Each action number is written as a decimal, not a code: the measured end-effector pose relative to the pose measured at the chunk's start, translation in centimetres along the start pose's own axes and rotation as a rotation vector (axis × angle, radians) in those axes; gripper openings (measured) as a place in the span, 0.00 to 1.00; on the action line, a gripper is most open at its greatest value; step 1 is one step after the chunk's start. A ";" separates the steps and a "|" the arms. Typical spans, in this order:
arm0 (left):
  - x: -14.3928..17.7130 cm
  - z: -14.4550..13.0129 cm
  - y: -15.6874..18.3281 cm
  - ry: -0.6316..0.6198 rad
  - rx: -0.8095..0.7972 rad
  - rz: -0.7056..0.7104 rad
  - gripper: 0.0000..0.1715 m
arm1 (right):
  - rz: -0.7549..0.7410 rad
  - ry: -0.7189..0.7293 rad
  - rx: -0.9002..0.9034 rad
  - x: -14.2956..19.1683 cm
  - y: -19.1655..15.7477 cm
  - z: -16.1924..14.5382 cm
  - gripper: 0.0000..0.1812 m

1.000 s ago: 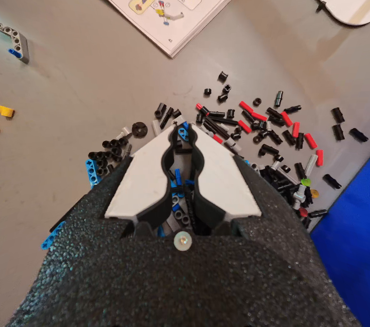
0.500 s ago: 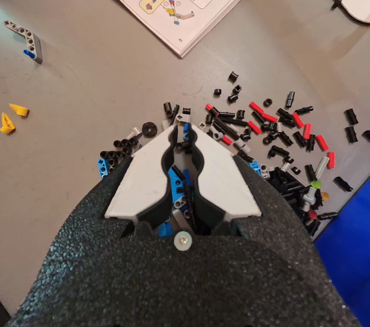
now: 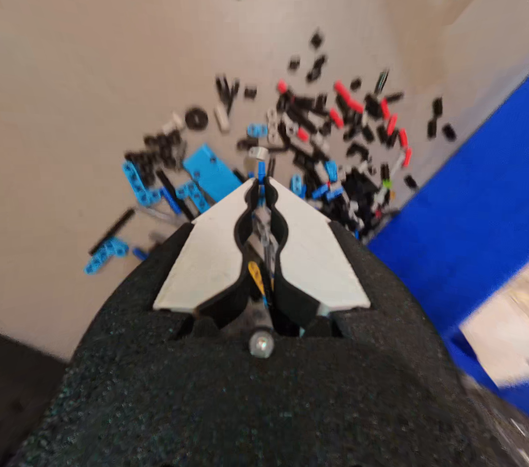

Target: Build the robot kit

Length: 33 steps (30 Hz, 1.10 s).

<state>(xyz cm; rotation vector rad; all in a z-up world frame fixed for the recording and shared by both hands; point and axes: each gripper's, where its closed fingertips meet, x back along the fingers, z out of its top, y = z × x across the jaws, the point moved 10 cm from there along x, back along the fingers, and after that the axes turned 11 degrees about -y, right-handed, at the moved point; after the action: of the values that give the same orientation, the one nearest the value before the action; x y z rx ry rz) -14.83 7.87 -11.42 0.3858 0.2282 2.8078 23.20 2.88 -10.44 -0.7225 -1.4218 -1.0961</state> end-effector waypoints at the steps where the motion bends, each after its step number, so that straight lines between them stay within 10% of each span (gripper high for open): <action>1: 0.0 0.0 0.0 0.000 0.000 0.000 0.14 | -0.051 -0.089 0.006 0.2 -0.3 -0.5 0.02; 8: 0.0 0.0 0.0 0.001 -0.003 0.001 0.14 | 0.037 -0.247 -0.044 0.5 -1.1 -1.9 0.02; 15: 0.0 0.0 0.0 0.000 -0.001 0.002 0.14 | 0.429 0.168 0.257 2.5 -8.1 3.1 0.02; 23: 0.0 0.0 0.2 0.000 -0.017 0.007 0.14 | 0.587 0.059 0.403 -0.4 -12.3 5.0 0.03; 33: 0.0 0.0 0.1 -0.004 -0.011 0.005 0.14 | 0.180 0.190 -0.053 4.1 -0.1 -3.3 0.06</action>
<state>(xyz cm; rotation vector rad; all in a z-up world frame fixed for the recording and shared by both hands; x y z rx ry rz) -14.83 7.73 -11.40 0.3893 0.2112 2.8114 23.78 -0.84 -6.71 -0.7481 -1.1480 -1.0359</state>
